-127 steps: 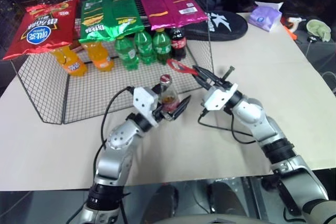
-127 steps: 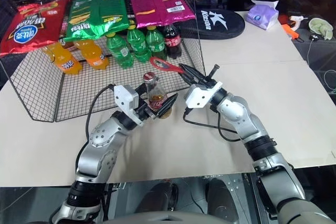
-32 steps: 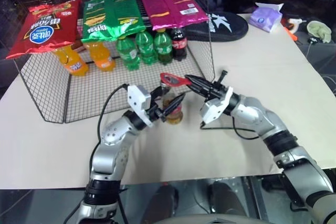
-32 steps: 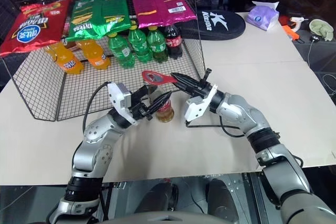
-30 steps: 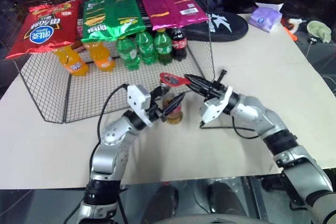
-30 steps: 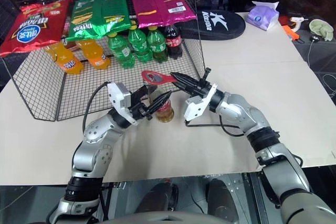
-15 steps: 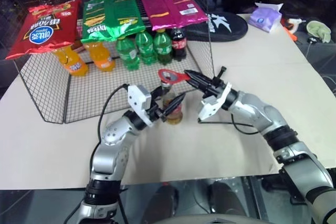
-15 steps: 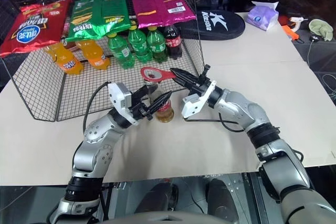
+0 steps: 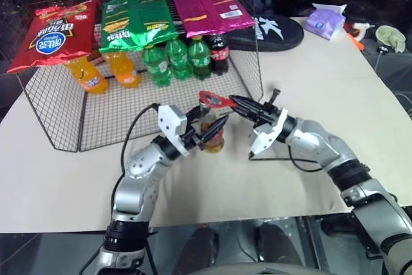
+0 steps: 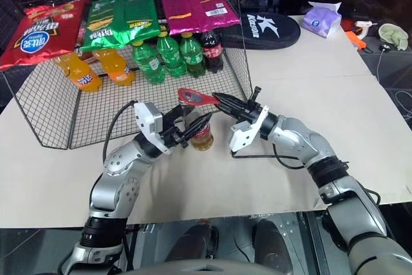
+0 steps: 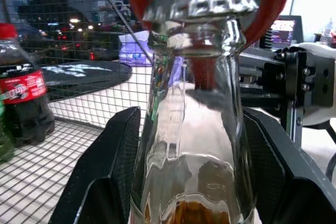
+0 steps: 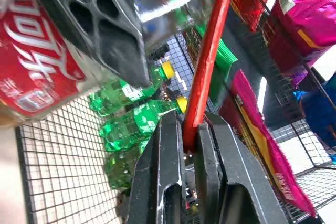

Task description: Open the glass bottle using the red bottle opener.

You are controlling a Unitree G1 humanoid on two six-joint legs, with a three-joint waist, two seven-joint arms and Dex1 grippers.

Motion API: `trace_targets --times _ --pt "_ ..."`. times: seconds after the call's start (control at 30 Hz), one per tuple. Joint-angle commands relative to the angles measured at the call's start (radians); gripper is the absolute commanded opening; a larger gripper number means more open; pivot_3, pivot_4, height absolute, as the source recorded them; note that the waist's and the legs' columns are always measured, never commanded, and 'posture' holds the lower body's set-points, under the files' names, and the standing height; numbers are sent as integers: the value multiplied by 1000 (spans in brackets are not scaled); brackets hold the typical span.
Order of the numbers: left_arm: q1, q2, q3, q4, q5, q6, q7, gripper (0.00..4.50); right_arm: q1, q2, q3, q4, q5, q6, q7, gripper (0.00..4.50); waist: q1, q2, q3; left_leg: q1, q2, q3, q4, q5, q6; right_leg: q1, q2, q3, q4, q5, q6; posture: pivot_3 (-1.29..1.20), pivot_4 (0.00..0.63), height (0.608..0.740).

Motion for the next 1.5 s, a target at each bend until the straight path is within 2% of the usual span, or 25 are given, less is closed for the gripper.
trace_targets --times 0.03,0.6,0.97,1.5 --pt "-14 -14 -31 -18 -9 -9 -6 2239 12 0 65 -11 -22 -35 61 0 1 0 0 0 0 0 0 0 0 0 0 0 0 0 0 0 150 740" --pt "-6 -21 -33 -20 2 -9 2 2239 -48 13 75 -48 30 -61 153 0 1 0 0 0 0 0 0 0 0 0 0 0 0 0 0 0 150 740" --pt "-3 -18 -39 -19 3 -5 -1 2239 -167 -60 16 -10 -19 -115 108 0 3 0 0 0 0 0 0 0 0 0 0 0 0 0 0 0 150 740" --pt "-18 -25 -43 2 11 -18 -5 2239 -292 -102 -41 19 -47 -144 53 0 -2 0 0 -2 0 0 0 0 0 -1 -1 -1 -1 0 0 0 150 740"
